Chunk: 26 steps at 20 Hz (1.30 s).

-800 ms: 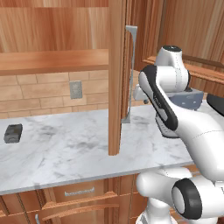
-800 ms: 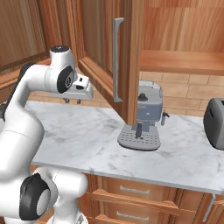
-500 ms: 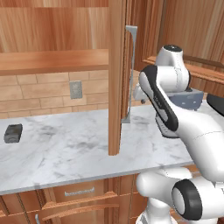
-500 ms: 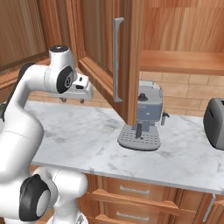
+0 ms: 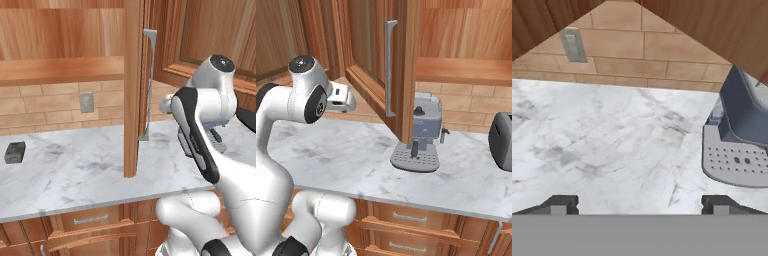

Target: Close all open cabinet doors.

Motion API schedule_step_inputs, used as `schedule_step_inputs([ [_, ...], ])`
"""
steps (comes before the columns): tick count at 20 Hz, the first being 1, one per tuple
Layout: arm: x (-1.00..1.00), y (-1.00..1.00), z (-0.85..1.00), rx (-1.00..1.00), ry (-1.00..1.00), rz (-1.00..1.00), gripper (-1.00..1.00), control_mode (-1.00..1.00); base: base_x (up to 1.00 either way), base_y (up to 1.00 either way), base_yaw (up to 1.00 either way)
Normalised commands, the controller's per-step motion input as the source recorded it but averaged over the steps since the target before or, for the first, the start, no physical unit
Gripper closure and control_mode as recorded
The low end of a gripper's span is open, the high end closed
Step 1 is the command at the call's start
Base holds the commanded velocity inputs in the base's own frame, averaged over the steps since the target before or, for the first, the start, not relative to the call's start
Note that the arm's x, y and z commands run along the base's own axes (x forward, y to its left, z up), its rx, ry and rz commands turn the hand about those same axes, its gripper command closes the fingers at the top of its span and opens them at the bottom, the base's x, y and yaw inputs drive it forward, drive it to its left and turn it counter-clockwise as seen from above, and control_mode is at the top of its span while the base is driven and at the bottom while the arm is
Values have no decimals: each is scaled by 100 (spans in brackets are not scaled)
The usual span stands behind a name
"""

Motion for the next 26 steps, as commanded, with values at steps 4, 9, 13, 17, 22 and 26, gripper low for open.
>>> schedule_step_inputs([
  [4, -60, 0, 43, 3, -43, 3, -100, -100, 0, 0, 0],
  [9, -61, 0, 22, 8, -42, 4, -100, -100, 0, 0, 0],
  [13, -69, 0, 16, 14, -41, 5, -100, -100, 0, 0, 0],
  [17, -65, 0, 24, 14, -36, 2, -100, -100, 0, 0, 0],
  [22, -54, 0, 33, 9, -27, 0, -100, -100, 0, 0, 0],
  [26, -14, 9, 4, 8, -21, 5, -100, -100, 0, 0, 0],
])
